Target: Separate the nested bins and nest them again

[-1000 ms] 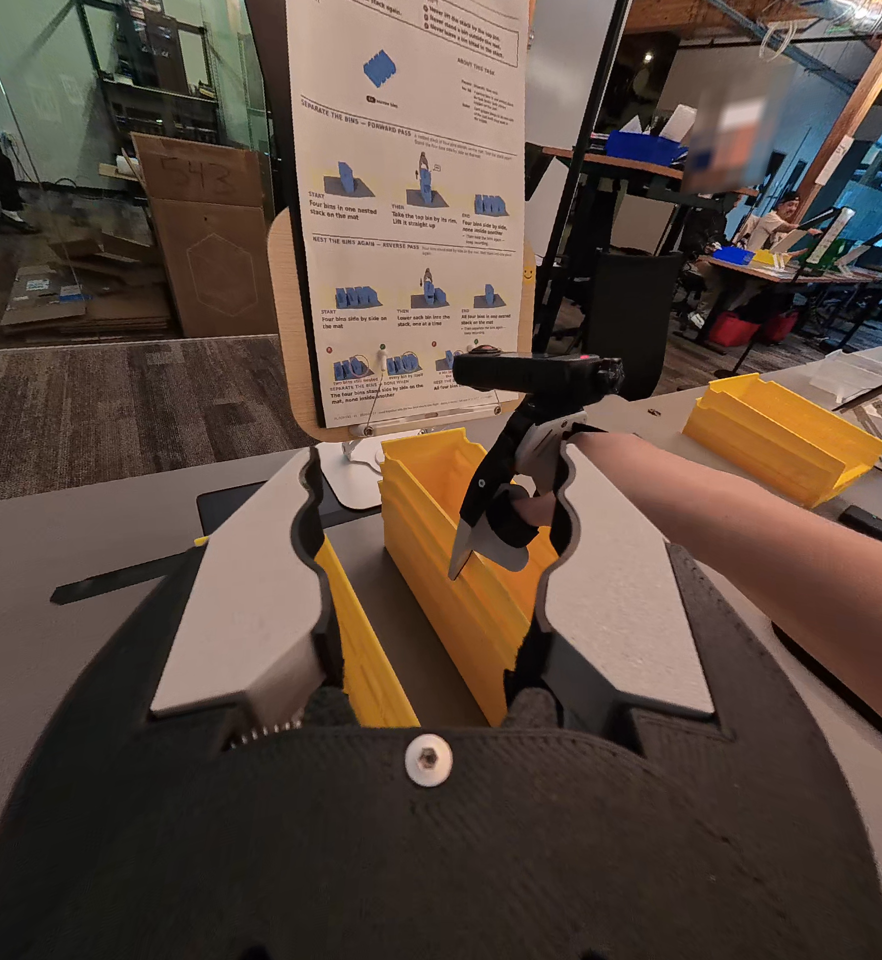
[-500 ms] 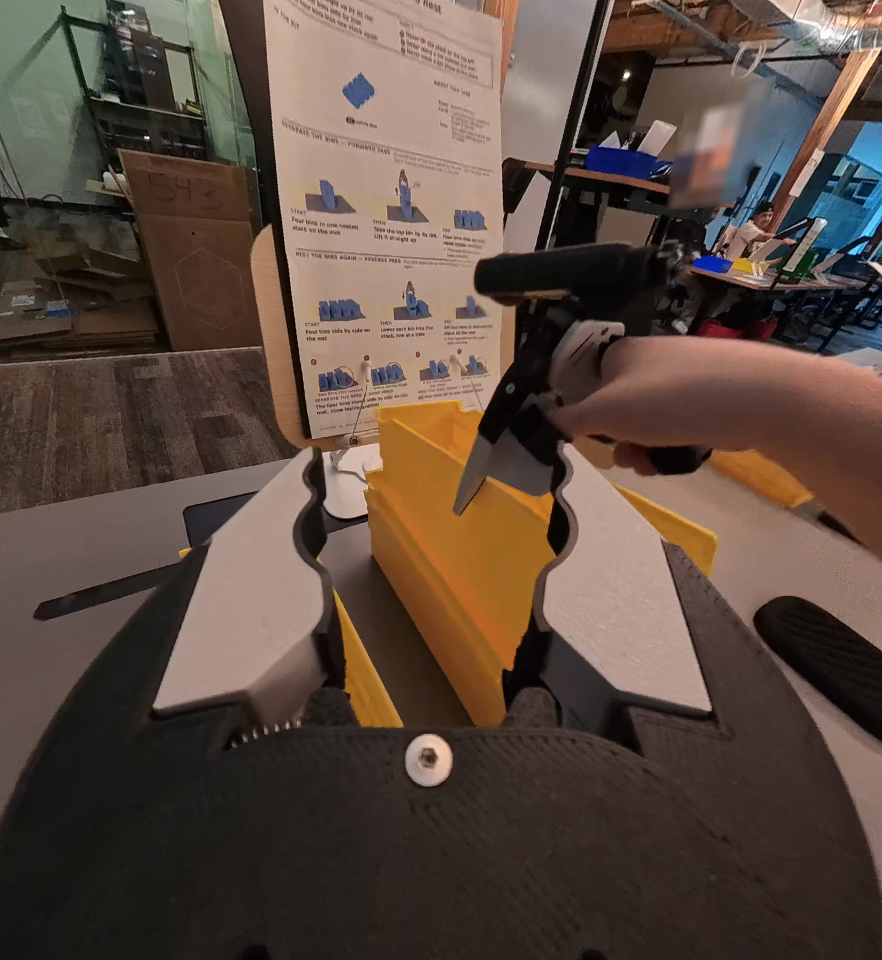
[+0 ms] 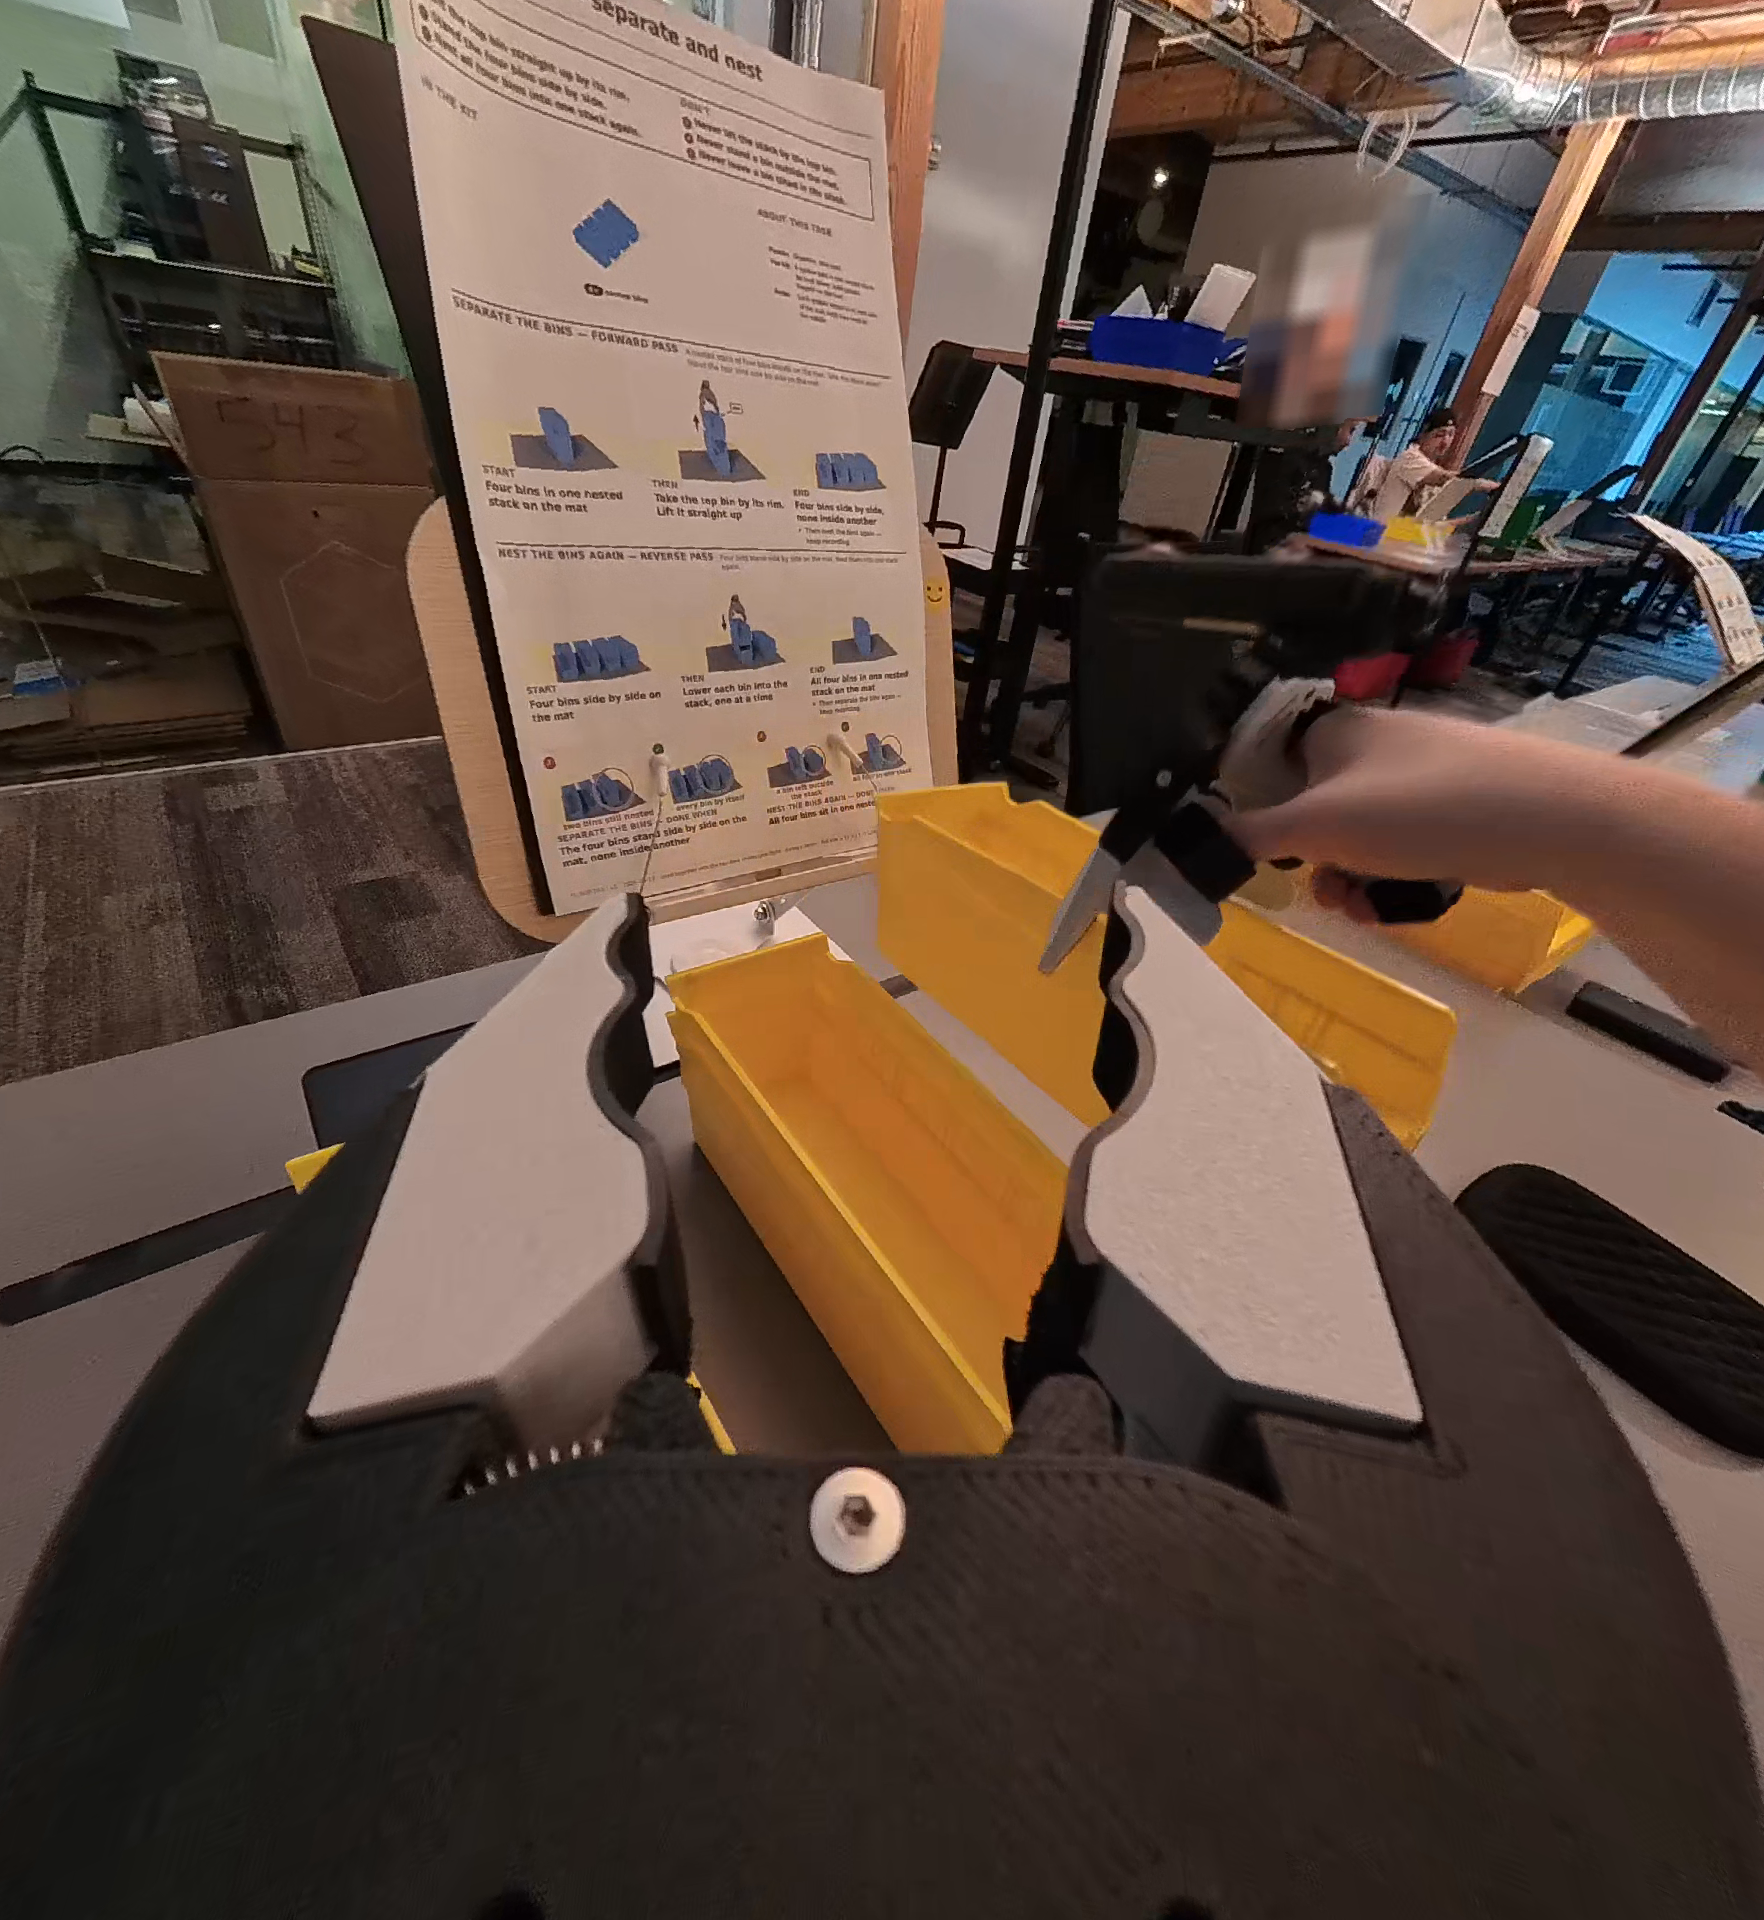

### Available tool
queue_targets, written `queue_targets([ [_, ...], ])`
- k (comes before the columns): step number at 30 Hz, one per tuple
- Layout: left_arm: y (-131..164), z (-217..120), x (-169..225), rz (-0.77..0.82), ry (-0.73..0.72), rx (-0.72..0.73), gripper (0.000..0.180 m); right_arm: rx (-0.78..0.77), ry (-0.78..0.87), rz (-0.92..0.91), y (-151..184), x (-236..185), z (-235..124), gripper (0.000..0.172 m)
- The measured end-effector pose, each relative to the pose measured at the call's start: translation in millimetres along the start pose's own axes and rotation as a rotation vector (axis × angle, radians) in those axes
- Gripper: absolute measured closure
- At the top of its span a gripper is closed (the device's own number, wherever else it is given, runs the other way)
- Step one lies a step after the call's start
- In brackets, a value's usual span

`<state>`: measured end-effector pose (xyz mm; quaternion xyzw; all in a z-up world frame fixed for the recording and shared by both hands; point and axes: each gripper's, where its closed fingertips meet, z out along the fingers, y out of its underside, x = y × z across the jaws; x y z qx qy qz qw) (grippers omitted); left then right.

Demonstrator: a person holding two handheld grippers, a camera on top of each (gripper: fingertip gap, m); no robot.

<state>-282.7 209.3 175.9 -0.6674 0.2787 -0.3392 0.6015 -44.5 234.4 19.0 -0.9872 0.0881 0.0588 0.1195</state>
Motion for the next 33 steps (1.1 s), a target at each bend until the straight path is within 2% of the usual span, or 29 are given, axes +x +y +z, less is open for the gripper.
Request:
queue_targets([
  [9,0,0,-1,-0.008,0.002,0.0,0.094,-0.02,0.095,0.003,19,46,67,0.057],
  [19,2,2,-2,-0.002,-0.013,-0.012,0.093,-0.044,0.103,-0.012,30,59,104,0.052],
  [22,4,2,-7,-0.012,-0.026,-0.018,0.092,-0.059,0.105,0.007,36,61,110,0.043],
  [26,8,4,-9,-0.022,-0.022,-0.035,0.091,-0.012,0.083,-0.005,28,50,93,0.042],
  [28,7,3,-9,-0.02,-0.028,-0.031,0.091,0.123,0.082,-0.017,6,34,65,0.042],
  [31,5,3,-8,-0.018,-0.028,-0.023,0.091,0.314,0.057,-0.094,-22,-17,24,0.042],
  [33,6,4,-6,-0.013,-0.028,-0.03,0.091,0.327,0.047,-0.163,-24,-57,20,0.04],
])
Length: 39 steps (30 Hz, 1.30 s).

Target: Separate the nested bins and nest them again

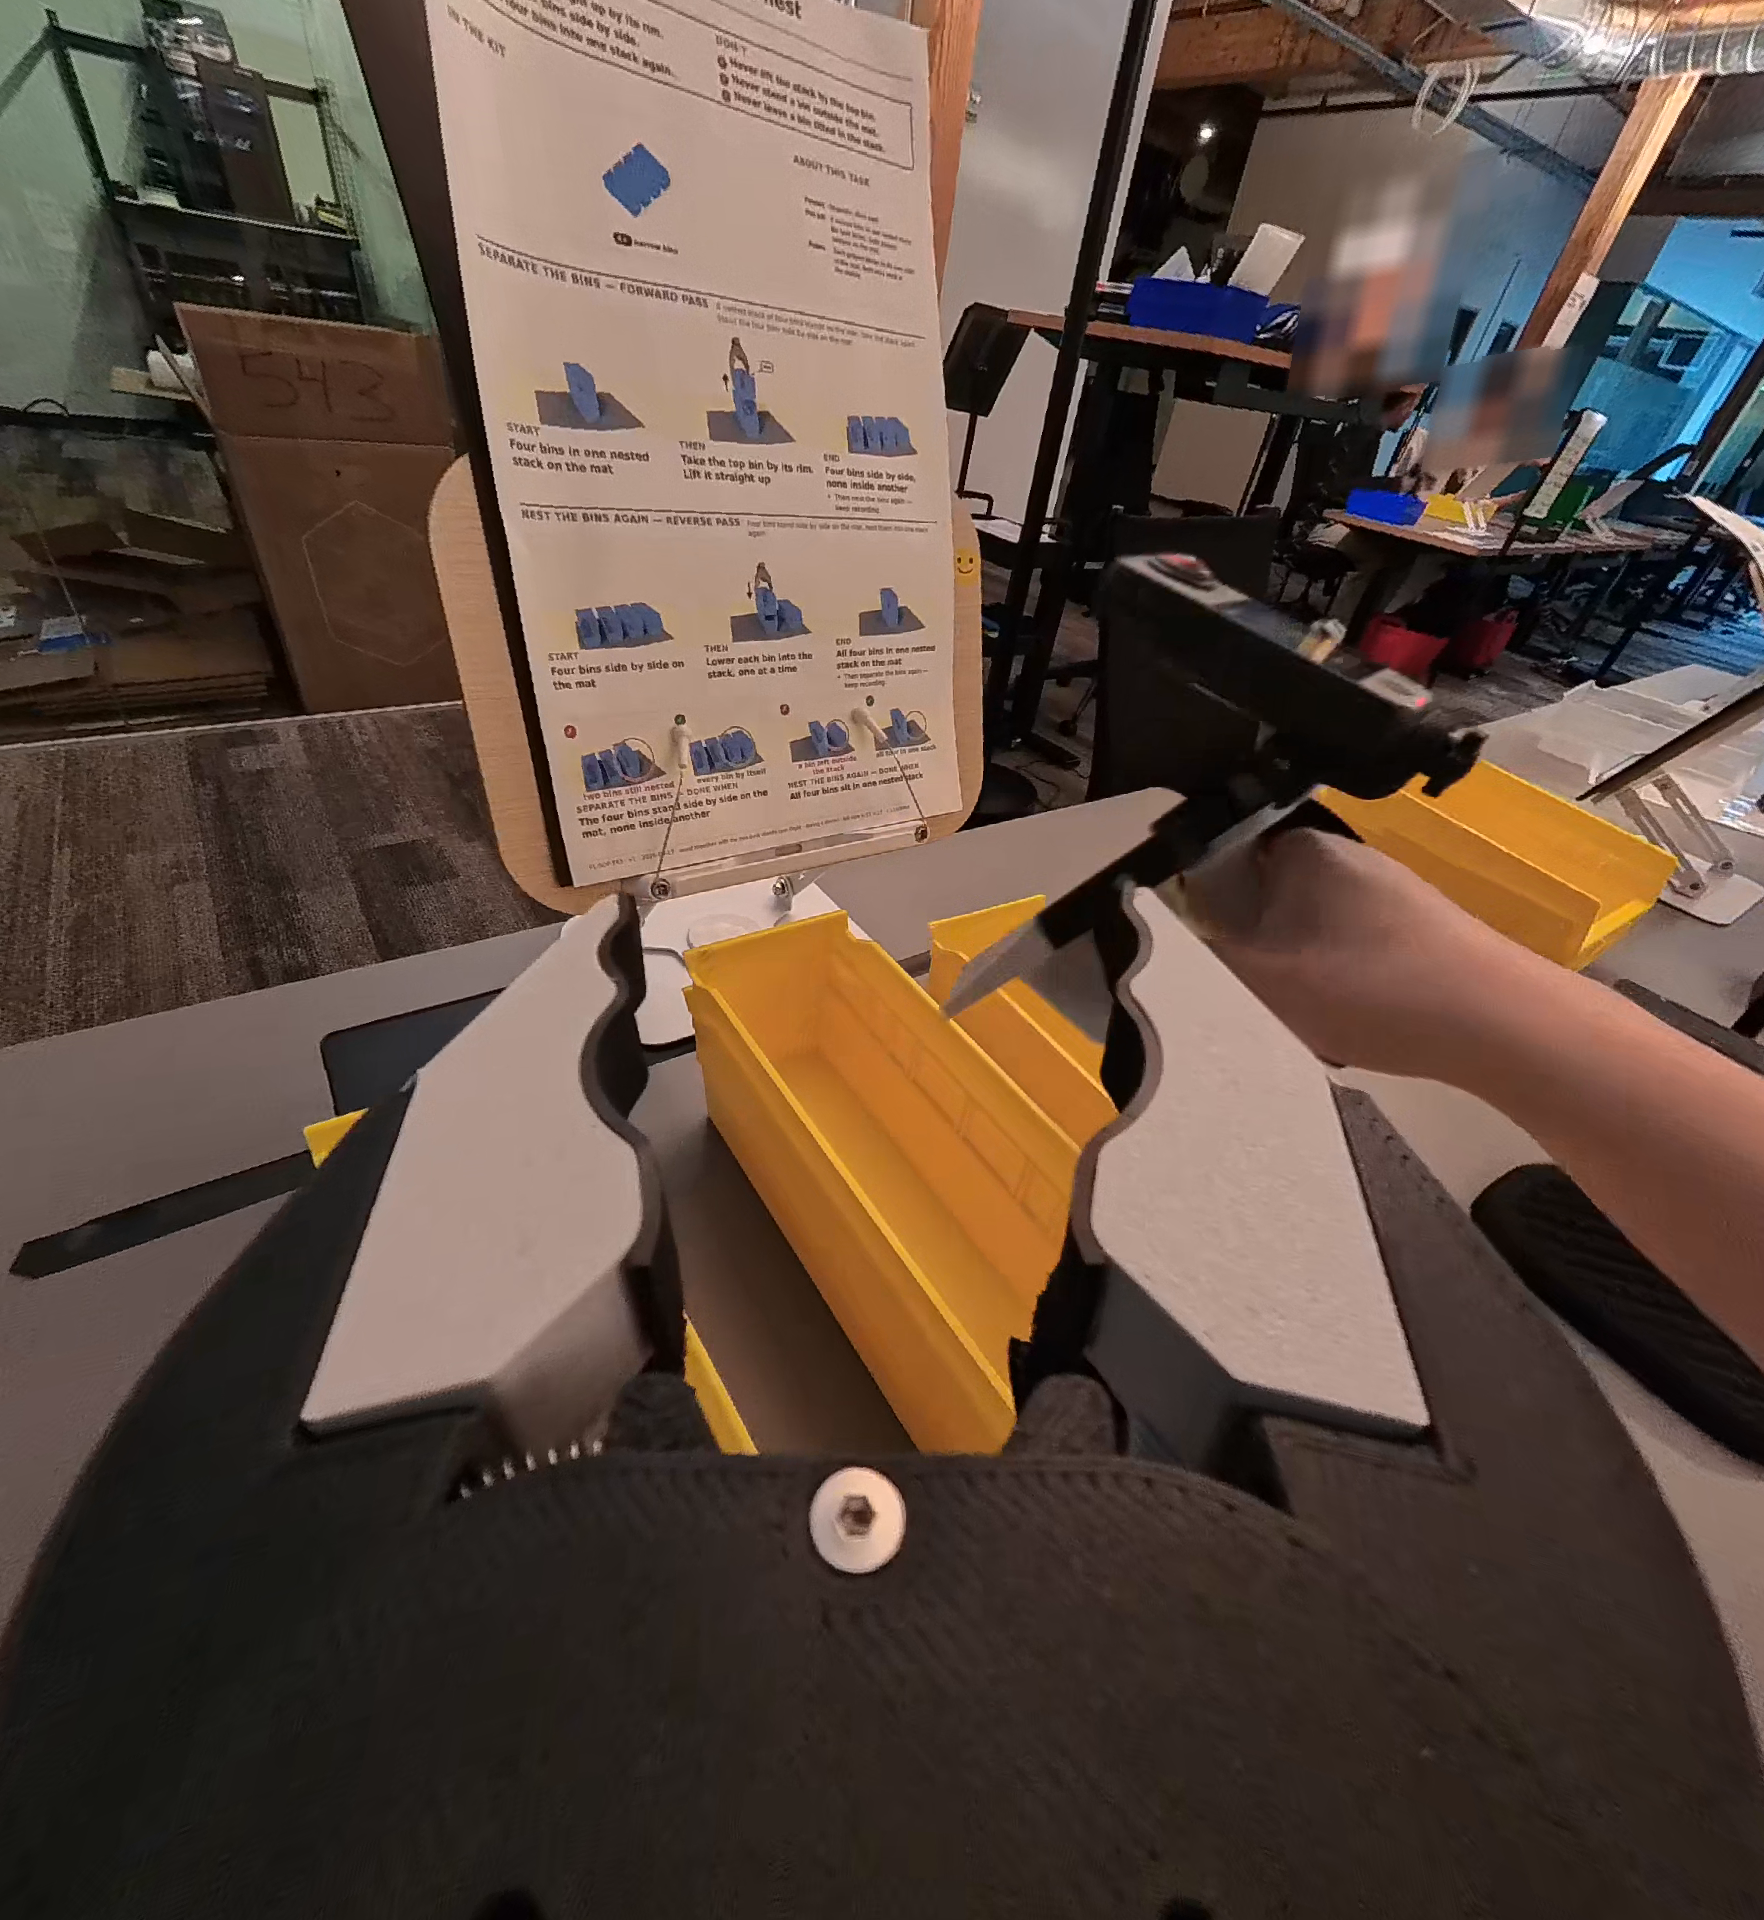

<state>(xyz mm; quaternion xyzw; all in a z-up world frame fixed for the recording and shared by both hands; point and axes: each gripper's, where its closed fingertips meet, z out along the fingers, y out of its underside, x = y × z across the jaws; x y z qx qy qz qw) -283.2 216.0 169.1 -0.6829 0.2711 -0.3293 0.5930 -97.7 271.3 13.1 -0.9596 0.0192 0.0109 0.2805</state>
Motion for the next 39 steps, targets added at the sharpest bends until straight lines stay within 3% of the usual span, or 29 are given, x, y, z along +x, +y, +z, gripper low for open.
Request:
queue_targets([
  [5,3,1,5,0.011,0.01,-0.017,0.091,-0.196,-0.025,0.025,24,-54,40,0.022],
  [15,1,0,15,0.012,0.062,-0.006,0.091,-0.43,0.029,0.037,64,-64,76,0.029],
  [25,0,1,22,0.029,0.077,-0.008,0.091,-0.457,0.03,0.044,60,-65,71,0.051],
  [39,1,2,25,0.038,0.076,-0.014,0.092,-0.48,0.002,0.041,60,-69,62,0.054],
])
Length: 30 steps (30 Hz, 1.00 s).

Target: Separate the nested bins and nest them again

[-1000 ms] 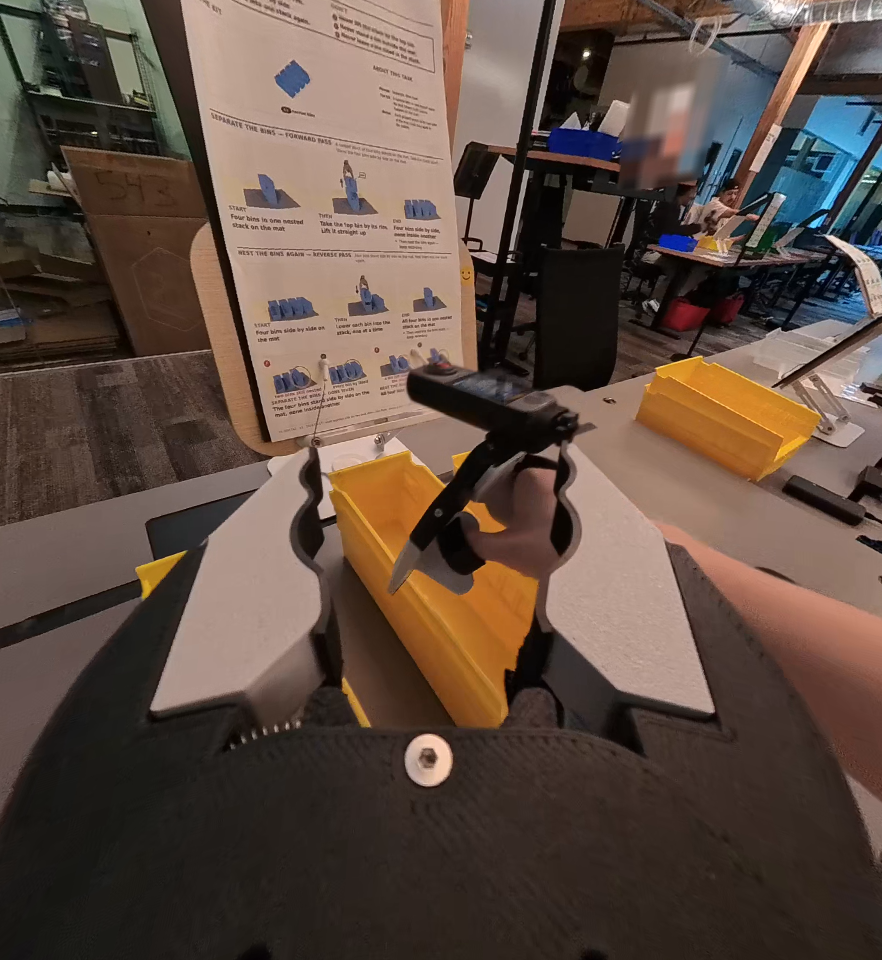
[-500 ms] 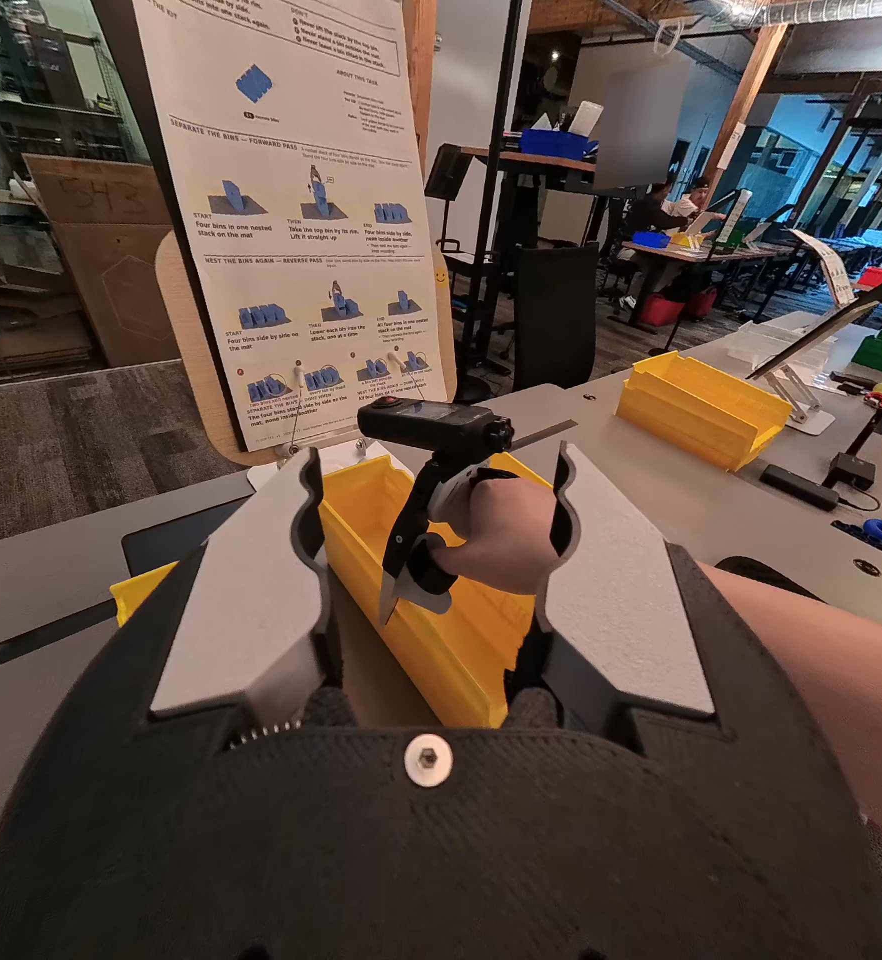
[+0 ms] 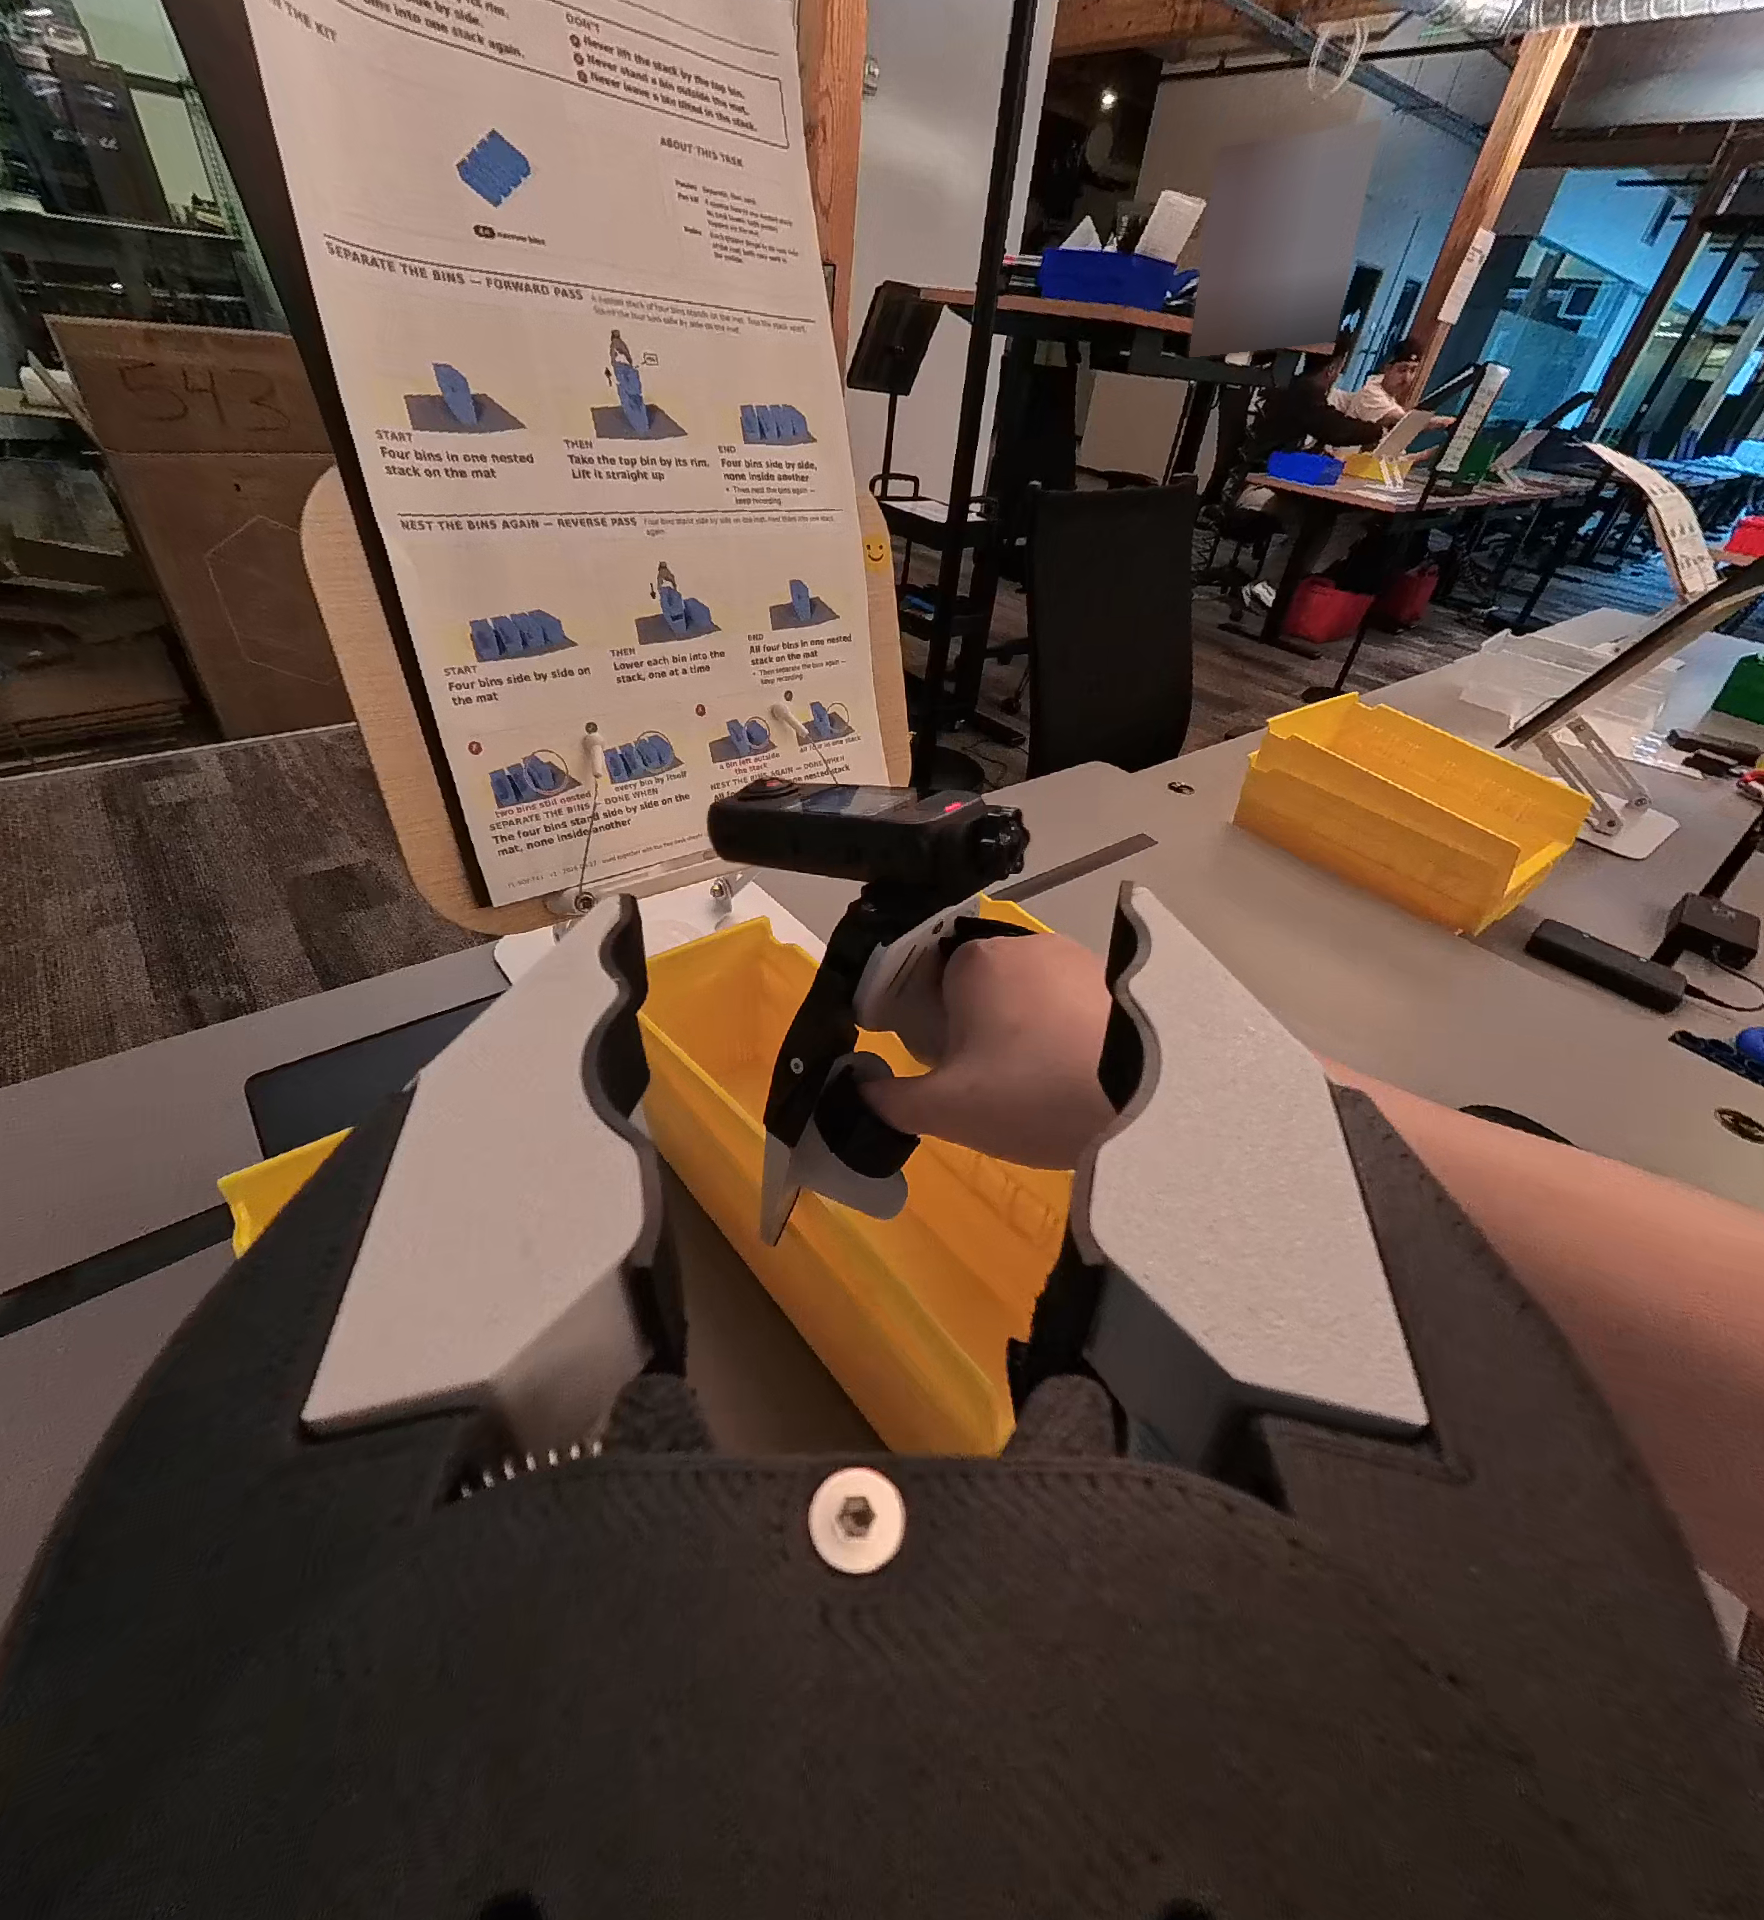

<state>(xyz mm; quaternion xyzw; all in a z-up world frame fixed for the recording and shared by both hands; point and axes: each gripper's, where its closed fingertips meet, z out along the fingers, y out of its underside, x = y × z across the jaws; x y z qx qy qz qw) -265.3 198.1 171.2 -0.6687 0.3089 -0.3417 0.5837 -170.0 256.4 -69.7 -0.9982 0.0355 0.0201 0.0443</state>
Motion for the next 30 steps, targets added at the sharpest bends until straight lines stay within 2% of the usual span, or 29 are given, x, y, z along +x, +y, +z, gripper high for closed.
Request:
queue_targets([
  [20,-1,-1,1,-0.003,0.002,0.005,0.092,-0.015,-0.006,-0.018,4,0,-9,0.056],
  [30,-4,-3,1,-0.006,0.003,0.02,0.092,0.01,-0.072,-0.016,3,-4,-7,0.055],
])
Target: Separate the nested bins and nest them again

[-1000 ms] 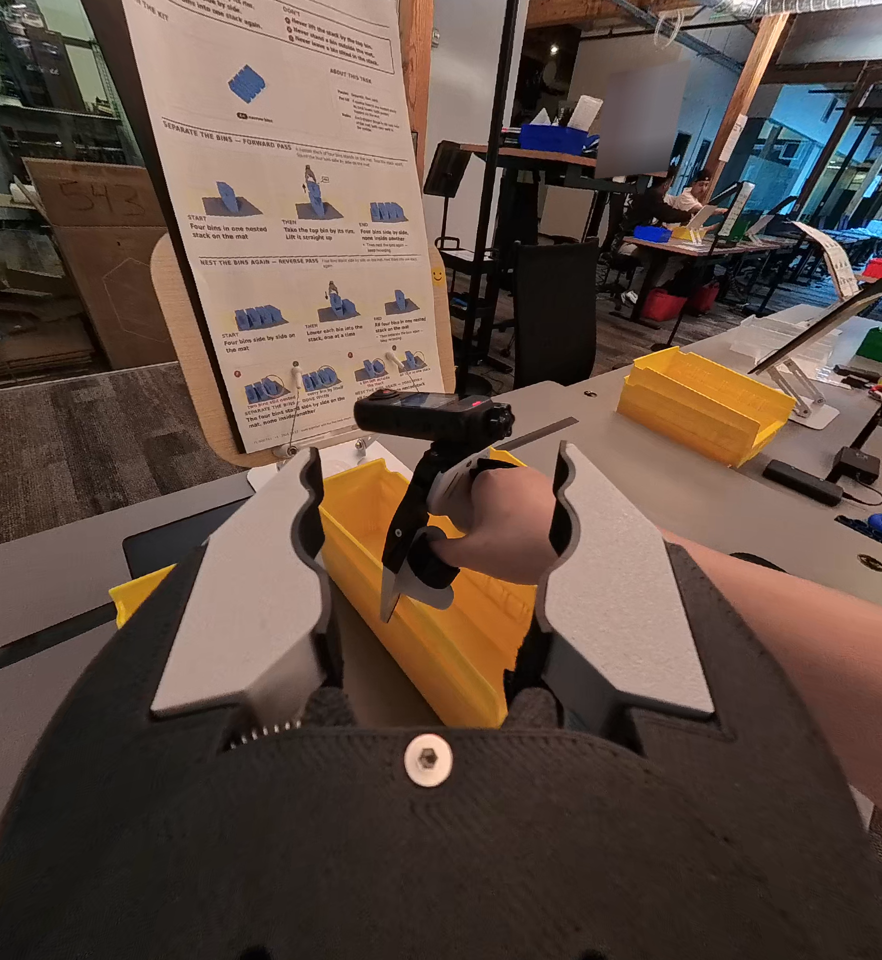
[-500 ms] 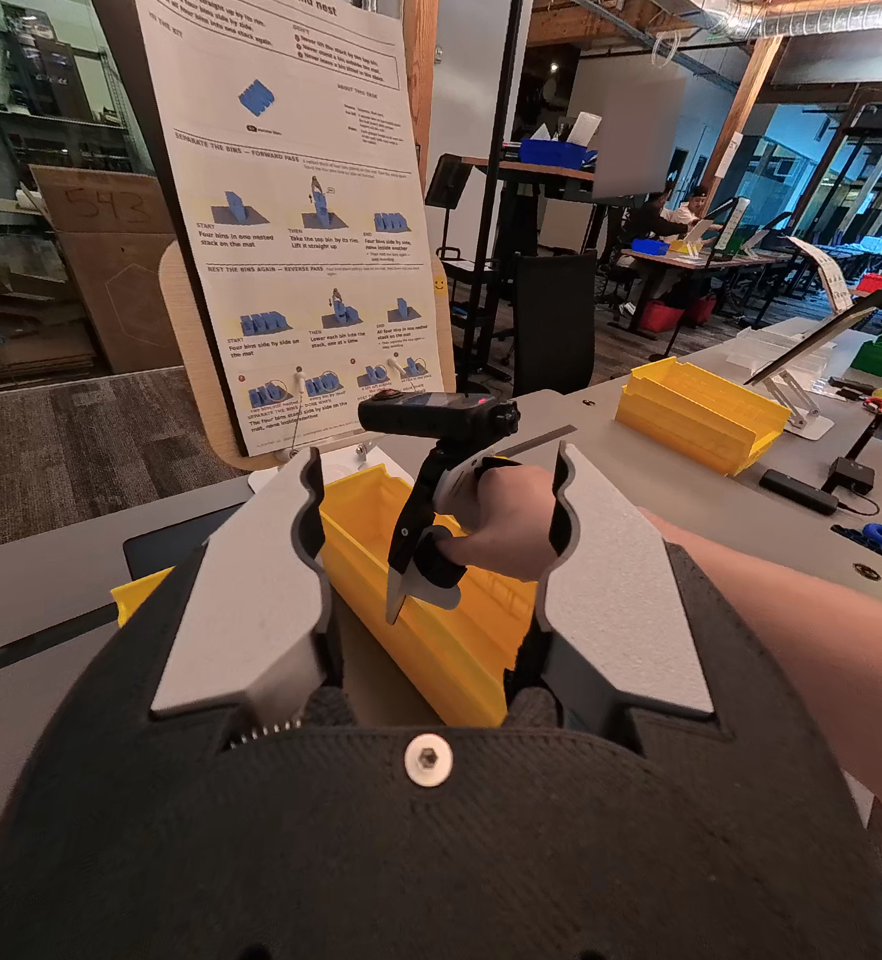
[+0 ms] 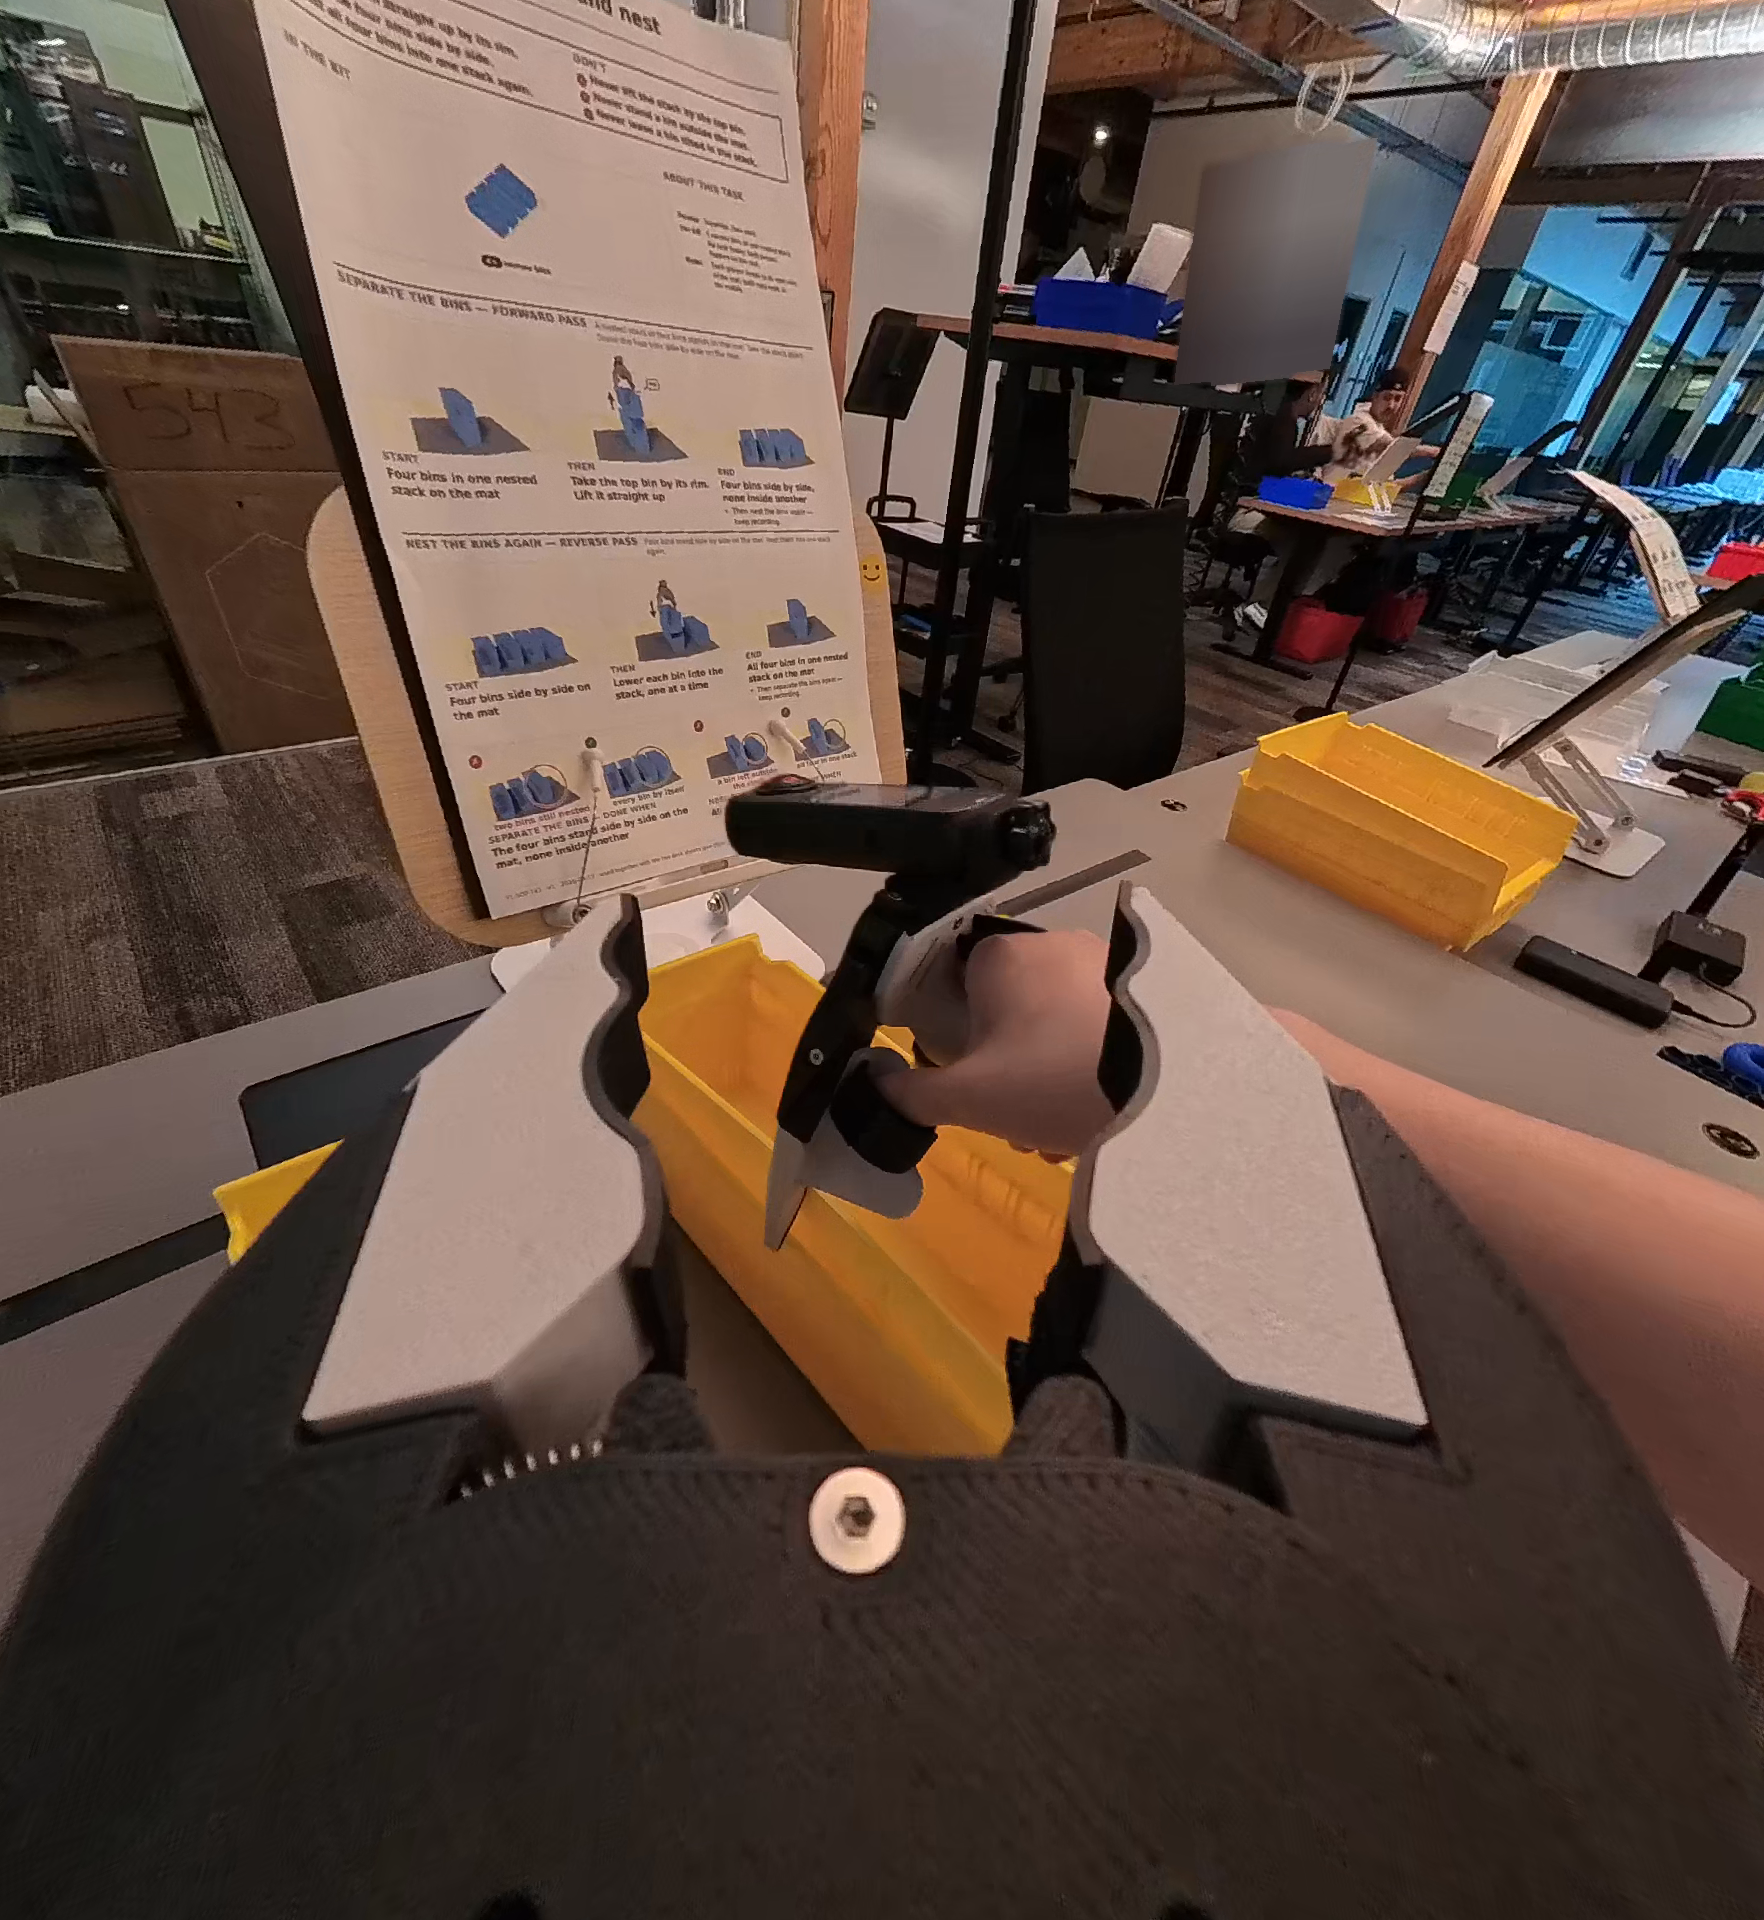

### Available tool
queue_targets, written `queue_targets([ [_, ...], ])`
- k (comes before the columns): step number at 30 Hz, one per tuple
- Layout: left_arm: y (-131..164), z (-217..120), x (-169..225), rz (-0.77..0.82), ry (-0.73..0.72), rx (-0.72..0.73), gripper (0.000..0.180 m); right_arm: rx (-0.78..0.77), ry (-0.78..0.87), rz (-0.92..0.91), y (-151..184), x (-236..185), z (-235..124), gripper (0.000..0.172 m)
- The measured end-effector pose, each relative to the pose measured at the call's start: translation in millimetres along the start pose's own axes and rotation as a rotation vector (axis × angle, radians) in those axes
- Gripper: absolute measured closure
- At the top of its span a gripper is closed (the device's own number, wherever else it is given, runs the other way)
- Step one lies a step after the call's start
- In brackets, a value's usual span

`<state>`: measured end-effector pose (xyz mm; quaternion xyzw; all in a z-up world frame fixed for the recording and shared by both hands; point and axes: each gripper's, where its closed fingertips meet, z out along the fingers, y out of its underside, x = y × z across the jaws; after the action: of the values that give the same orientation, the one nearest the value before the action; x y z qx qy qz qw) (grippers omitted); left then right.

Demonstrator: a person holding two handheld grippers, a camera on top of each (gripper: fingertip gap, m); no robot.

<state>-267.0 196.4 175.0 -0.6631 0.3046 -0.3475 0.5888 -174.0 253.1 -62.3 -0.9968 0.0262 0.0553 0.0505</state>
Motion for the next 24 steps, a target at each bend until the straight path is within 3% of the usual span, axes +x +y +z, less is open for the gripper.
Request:
queue_targets([
  [11,2,2,6,0.015,0.007,-0.012,0.092,0.024,-0.027,-0.006,-1,-2,-10,0.056],
  [24,-4,-3,13,0.024,0.022,0.016,0.092,0.039,-0.032,-0.045,-4,1,-74,0.056],
])
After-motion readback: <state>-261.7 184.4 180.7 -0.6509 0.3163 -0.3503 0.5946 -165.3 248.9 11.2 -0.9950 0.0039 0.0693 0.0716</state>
